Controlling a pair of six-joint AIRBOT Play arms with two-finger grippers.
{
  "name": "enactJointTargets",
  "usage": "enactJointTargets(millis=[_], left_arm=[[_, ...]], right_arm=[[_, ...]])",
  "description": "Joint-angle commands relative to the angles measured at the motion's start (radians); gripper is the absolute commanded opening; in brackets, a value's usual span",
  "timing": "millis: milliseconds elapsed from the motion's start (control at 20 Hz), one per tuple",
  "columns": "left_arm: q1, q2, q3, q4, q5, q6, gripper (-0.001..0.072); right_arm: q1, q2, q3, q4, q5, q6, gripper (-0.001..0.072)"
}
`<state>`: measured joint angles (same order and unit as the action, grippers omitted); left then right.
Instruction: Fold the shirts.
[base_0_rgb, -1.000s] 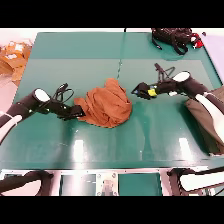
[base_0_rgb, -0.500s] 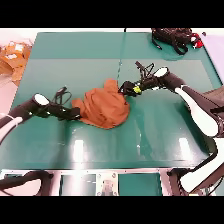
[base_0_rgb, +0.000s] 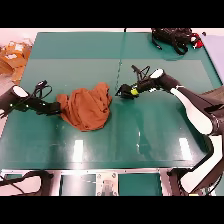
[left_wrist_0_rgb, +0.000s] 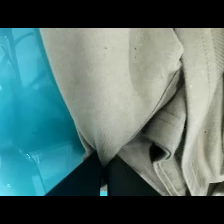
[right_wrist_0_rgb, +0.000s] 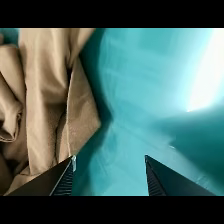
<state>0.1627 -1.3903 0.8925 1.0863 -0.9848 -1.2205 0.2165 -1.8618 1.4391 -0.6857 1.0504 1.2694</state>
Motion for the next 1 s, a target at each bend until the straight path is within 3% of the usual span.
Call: enactJointTargets(millis=[0,300,350,450,500,700,950], left_arm=[[0.013,0.0,0.007,-0.018,-0.002,0.026,0.0022],[0.013,0.0,0.007,-0.025,-0.003,0.026,0.0023],[0.013,0.0,0.007,-0.026,-0.006,0.027,0.0022],[0.013,0.003,0.01,-0.027,-0.022,0.027,0.0022],[0.013,0.003,0.026,-0.027,-0.045,0.031,0.0022],[0.013,0.076,0.174,-0.024,-0.164,0.044,0.0021],[0.013,0.311,0.473,-0.02,-0.171,0.052,0.0021]], right_arm=[[0.072,-0.037,0.011,0.041,-0.093,0.005,0.0509],[0.172,-0.15,0.165,0.105,-0.127,0.036,0.0482],[0.175,-0.158,0.181,0.131,-0.128,0.035,0.0371],[0.173,-0.159,0.216,0.135,-0.134,0.035,0.0053],[0.164,-0.159,0.237,0.135,-0.131,0.034,0.002],[0.098,-0.081,0.312,0.096,-0.014,0.031,0.0019],[-0.037,0.258,0.328,0.005,0.055,-0.028,0.0019]])
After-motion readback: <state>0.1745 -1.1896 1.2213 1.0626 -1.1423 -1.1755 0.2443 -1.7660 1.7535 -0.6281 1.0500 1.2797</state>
